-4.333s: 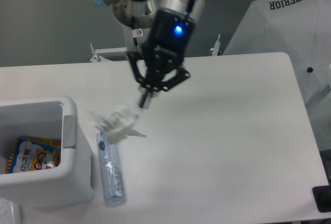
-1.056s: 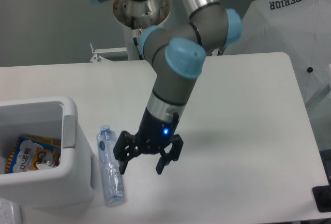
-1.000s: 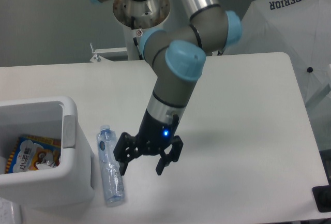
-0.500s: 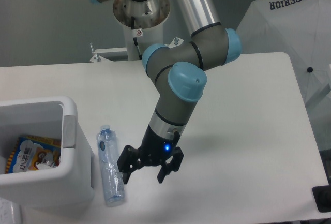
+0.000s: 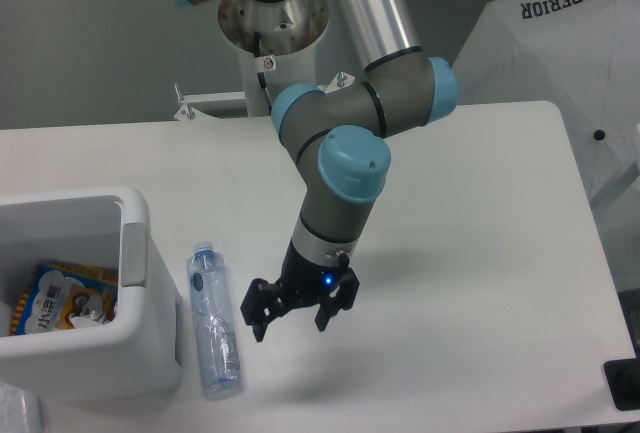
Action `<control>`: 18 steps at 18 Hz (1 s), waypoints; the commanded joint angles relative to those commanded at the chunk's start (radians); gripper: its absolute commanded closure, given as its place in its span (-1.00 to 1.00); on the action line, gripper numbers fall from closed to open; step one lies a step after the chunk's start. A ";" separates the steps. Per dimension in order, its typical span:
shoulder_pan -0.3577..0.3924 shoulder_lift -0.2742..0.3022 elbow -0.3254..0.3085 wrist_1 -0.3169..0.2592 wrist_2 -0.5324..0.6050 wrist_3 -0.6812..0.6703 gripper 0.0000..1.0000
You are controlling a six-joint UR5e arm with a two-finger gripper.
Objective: Place the trash in the trash can
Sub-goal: 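Move the open gripper over the clear water bottle, then lower the gripper around the bottle's middle and close on it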
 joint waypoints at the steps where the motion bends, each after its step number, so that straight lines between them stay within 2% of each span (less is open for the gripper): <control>1: -0.009 -0.008 0.000 0.002 0.003 0.002 -1.00; 11: -0.068 -0.098 0.029 0.012 0.003 0.000 -1.00; 18: -0.089 -0.124 0.055 0.012 0.002 -0.003 -1.00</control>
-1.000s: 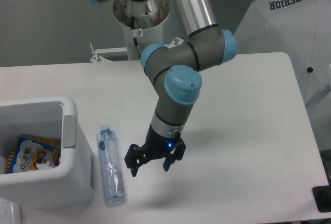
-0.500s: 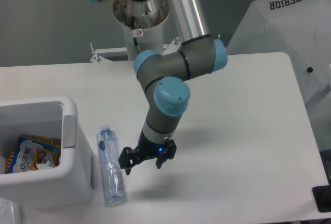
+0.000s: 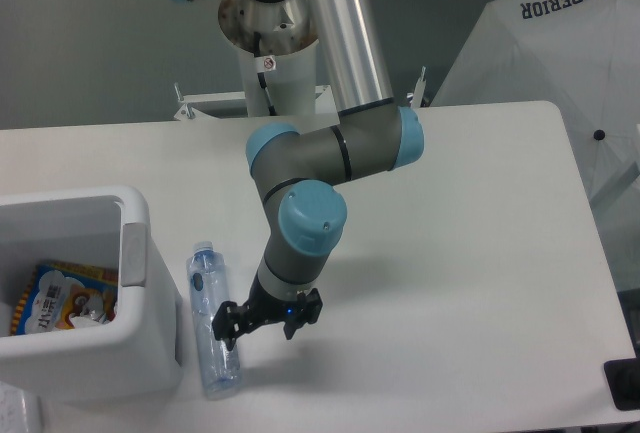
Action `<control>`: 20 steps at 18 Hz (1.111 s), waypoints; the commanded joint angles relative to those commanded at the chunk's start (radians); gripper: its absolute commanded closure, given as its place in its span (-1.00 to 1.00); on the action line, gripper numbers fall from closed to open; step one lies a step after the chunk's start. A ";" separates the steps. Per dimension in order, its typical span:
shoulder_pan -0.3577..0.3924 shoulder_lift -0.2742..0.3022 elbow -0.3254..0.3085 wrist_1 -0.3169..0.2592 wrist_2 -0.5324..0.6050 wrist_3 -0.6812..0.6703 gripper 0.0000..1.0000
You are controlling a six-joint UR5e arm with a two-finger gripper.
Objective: Place the trash in the trash can
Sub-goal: 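Lower the gripper around the bottle's middle and close on it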
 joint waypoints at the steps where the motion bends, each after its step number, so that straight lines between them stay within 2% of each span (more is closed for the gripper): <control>1: -0.005 -0.002 0.002 0.000 0.000 0.000 -1.00; 7: -0.038 -0.028 0.012 0.002 0.002 0.005 -1.00; 20: -0.043 -0.046 0.015 0.015 0.008 0.003 -1.00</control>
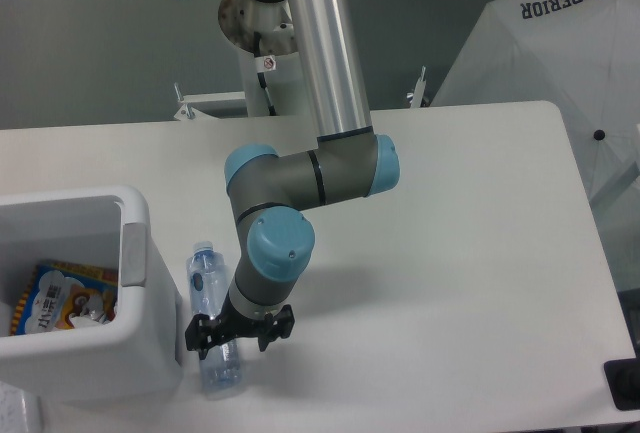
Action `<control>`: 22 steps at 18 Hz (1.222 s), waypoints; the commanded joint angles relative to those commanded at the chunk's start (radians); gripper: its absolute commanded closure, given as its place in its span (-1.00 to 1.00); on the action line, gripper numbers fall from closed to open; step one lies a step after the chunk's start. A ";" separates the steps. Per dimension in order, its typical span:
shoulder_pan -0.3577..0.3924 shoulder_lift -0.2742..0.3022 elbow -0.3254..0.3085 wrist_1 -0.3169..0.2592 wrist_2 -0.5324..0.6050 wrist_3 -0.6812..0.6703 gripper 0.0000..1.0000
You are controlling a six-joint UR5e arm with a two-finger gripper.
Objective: Place the trash in the trash can
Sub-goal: 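Lower the gripper around the bottle's middle and close on it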
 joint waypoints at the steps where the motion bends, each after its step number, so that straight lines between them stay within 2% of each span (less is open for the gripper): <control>1: 0.000 0.000 0.000 0.002 0.000 0.000 -1.00; 22: 0.002 -0.023 0.003 0.009 0.003 0.003 -0.99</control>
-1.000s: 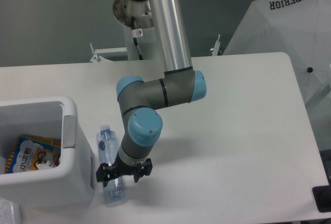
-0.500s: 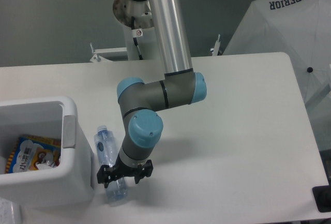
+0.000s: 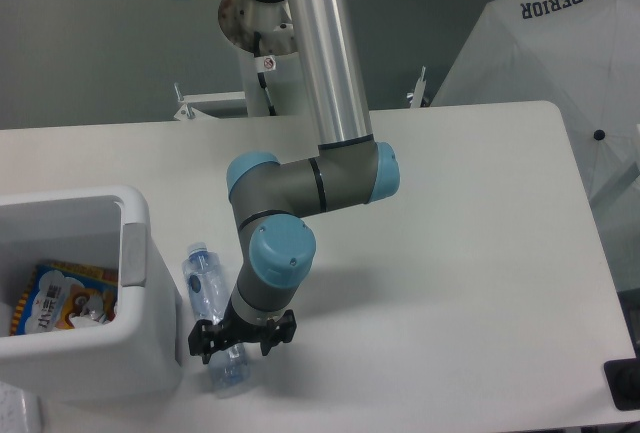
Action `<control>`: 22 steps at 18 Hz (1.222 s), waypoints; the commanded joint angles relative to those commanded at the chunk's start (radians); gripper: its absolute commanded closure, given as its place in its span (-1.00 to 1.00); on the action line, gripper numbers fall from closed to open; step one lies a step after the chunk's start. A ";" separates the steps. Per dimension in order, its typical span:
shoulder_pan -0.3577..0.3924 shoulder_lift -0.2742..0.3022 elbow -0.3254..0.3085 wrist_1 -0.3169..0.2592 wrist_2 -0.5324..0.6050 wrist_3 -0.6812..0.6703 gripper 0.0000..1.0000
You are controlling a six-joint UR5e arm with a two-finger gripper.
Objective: Place the trash in the trash can
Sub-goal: 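Lower the gripper around the bottle's middle and close on it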
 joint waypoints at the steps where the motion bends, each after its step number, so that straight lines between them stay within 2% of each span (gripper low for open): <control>1: 0.000 0.000 0.000 -0.002 -0.002 0.002 -0.98; 6: 0.000 0.002 -0.005 -0.002 0.000 0.002 -0.93; 12: 0.002 0.005 -0.009 0.000 -0.002 0.000 -0.65; 16: 0.002 0.005 -0.009 0.000 -0.002 0.000 -0.58; 22: 0.002 0.002 -0.009 0.002 -0.002 0.002 -0.58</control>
